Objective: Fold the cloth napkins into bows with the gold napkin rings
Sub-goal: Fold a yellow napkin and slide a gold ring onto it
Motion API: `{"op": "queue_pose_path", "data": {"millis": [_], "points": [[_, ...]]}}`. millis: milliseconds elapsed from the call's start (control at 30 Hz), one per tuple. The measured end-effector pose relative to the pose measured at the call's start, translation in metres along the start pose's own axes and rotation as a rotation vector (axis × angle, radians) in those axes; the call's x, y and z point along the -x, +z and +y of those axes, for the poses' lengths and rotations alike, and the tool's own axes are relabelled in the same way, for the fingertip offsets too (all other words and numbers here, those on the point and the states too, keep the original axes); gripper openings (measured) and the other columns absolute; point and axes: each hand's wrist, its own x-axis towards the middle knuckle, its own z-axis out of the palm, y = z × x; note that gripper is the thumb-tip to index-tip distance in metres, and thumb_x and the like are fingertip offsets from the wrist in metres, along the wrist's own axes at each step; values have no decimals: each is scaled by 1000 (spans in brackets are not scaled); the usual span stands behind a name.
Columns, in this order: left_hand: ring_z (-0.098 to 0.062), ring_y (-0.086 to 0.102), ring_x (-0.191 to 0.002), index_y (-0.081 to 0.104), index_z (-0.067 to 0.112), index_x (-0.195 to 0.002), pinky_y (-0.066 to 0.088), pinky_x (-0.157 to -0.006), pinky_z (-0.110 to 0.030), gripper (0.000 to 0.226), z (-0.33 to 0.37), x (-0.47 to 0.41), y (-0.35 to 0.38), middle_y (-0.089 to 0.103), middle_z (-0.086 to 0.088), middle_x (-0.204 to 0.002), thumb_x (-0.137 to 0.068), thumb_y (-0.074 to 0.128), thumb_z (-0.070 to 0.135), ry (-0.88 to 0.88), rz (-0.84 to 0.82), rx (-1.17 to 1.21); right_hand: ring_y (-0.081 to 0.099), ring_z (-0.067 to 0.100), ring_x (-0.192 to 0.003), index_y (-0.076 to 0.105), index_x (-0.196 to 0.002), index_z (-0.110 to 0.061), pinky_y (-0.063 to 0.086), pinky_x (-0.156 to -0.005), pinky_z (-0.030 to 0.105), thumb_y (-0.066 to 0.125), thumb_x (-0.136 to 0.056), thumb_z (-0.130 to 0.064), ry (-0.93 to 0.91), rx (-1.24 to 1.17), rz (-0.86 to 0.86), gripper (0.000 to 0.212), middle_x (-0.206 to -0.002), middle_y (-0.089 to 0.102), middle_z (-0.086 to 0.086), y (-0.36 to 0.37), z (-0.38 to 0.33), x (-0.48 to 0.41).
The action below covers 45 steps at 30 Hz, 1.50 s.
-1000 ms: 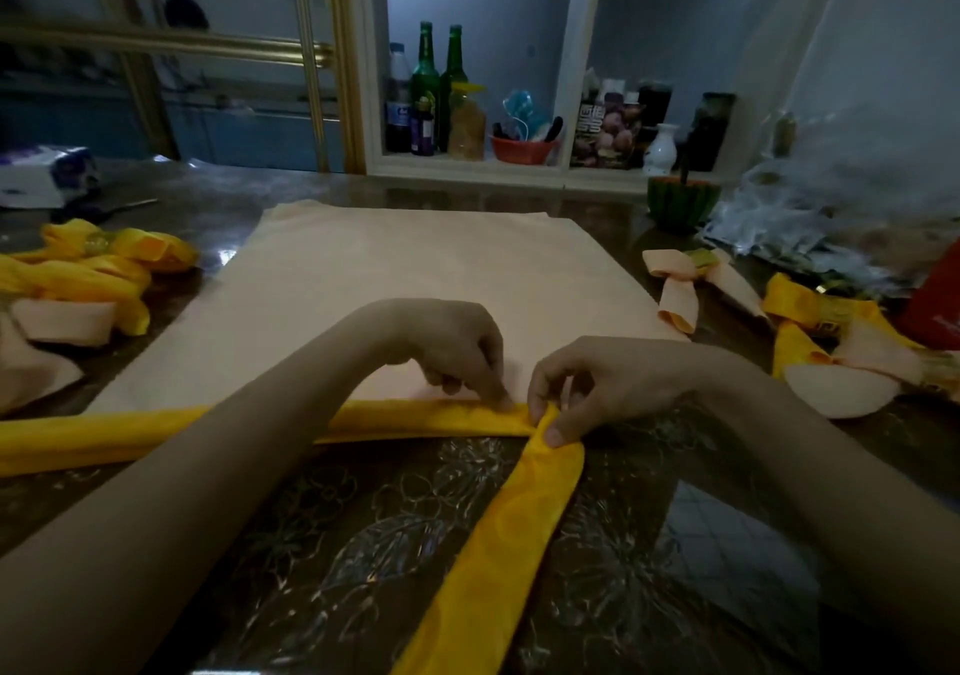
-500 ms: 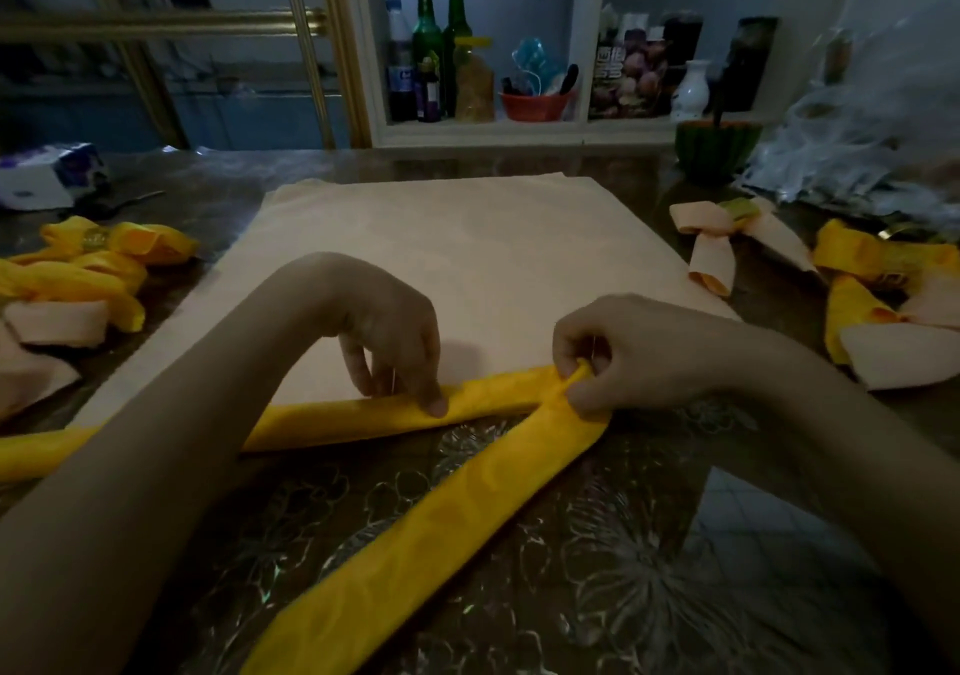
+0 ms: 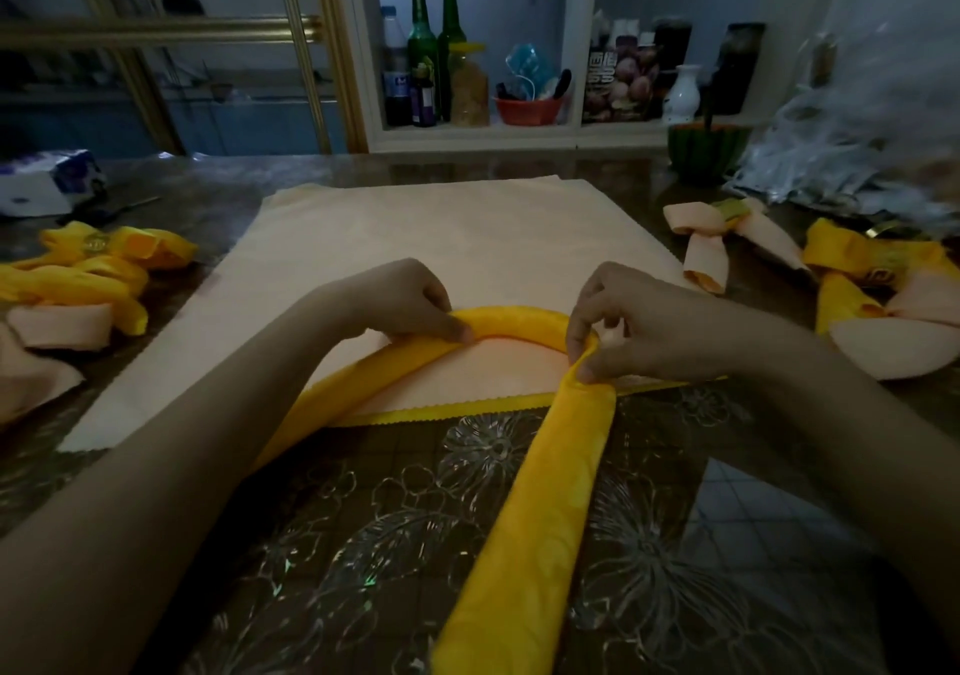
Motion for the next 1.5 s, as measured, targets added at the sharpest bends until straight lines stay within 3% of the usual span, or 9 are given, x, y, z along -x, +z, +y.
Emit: {"op": "queue_pose_path", "data": {"millis": [400,600,733,934,1067,1134,1267,1400,1500], "points": [[-14,62,-60,60,0,-110,55,-55,-20,39,-6,28,-35,63,-7,-81,-83,69,26,-314,-303,-169,40,4,-76,62,-96,-26,35,-67,16,69,-83,-25,-27,0,83,15,-88,40,-8,20,-10,-10],[-9,44,-40,56,-5,-118,36,-33,-14,33,9,26,-32,57,-11,-68,-90,53,13,-185,-130,180,40,-2,-70,55,-84,-32,35,-62,15,69,-80,-17,-46,-121,69,20,-83,40,-5,19,-9,-9],[-4,28,-25,55,5,-85,22,-32,-12,18,19,24,-25,41,3,-39,-94,49,20,-235,40,471,42,0,-69,58,-81,-33,35,-63,17,69,-81,-19,-35,-129,50,18,-83,42,-7,17,-11,-9],[-14,51,-42,39,17,-70,37,-37,-17,22,56,38,14,57,-9,-64,-89,48,10,-143,221,202,44,3,-69,60,-80,-35,37,-65,16,66,-85,-18,-34,-212,10,19,-81,47,-9,13,-10,-8],[-32,61,-86,34,-3,-126,44,-61,-31,43,68,44,50,52,-20,-113,-90,49,17,-129,280,26,55,0,-77,63,-83,-31,44,-72,15,56,-92,-20,-5,-291,-53,16,-89,58,-10,7,-12,-3],[-25,59,-65,13,-6,-141,45,-54,-30,63,70,43,58,50,-21,-120,-92,46,16,-158,246,18,55,-1,-81,64,-86,-22,45,-74,16,58,-89,-30,-13,-259,-135,11,-93,59,-4,1,-17,2],[-16,52,-31,50,-5,-95,41,-33,-17,16,64,40,35,65,-16,-71,-93,42,8,-202,128,78,56,11,-75,64,-90,-16,49,-68,25,64,-77,-48,16,-137,-272,35,-90,61,2,2,-25,6],[-20,62,-79,63,11,-99,54,-72,-32,20,55,38,14,64,-6,-91,-93,53,27,15,445,-275,46,7,-61,63,-86,-10,37,-59,22,67,-78,-47,116,-95,-293,38,-69,52,-2,9,-27,4],[-15,55,-68,64,12,-82,44,-60,-27,33,64,39,27,59,-2,-74,-92,51,41,200,373,-210,46,11,-58,62,-80,-4,37,-59,26,67,-79,-44,107,-101,-272,41,-65,51,2,11,-27,4]]}}
